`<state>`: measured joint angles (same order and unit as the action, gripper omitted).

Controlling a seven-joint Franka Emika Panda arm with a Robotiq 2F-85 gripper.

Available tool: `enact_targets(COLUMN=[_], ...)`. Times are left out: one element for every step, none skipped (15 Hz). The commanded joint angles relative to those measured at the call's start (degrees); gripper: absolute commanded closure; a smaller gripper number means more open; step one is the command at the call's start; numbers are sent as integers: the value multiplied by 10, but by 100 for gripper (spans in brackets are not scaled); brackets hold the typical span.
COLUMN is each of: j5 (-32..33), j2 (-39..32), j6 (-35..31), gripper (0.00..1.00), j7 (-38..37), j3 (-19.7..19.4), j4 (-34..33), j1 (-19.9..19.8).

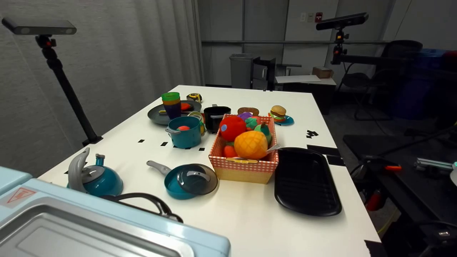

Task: Move the lid from the blue pan to the black pot

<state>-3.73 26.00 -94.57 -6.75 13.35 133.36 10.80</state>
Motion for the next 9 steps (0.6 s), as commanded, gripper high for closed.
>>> enact_targets(j5=[21, 28, 38, 47, 56, 64, 72, 80, 86], j2=[3, 4, 5, 3, 2, -3, -7, -11, -15], j6=[-40, -55, -73, -88, -104, -118, -132, -145, -159], gripper=[0, 0, 0, 0, 0, 0, 0, 0, 0], j7=[13, 13, 13, 13, 13, 14, 16, 16, 17], j3=[-21, -27, -32, -37, -42, -48, -53, -56, -59], j4=[1, 2, 2, 2, 2, 0, -1, -1, -1], j1=[-14, -17, -23, -27, -32, -37, -42, -46, -50])
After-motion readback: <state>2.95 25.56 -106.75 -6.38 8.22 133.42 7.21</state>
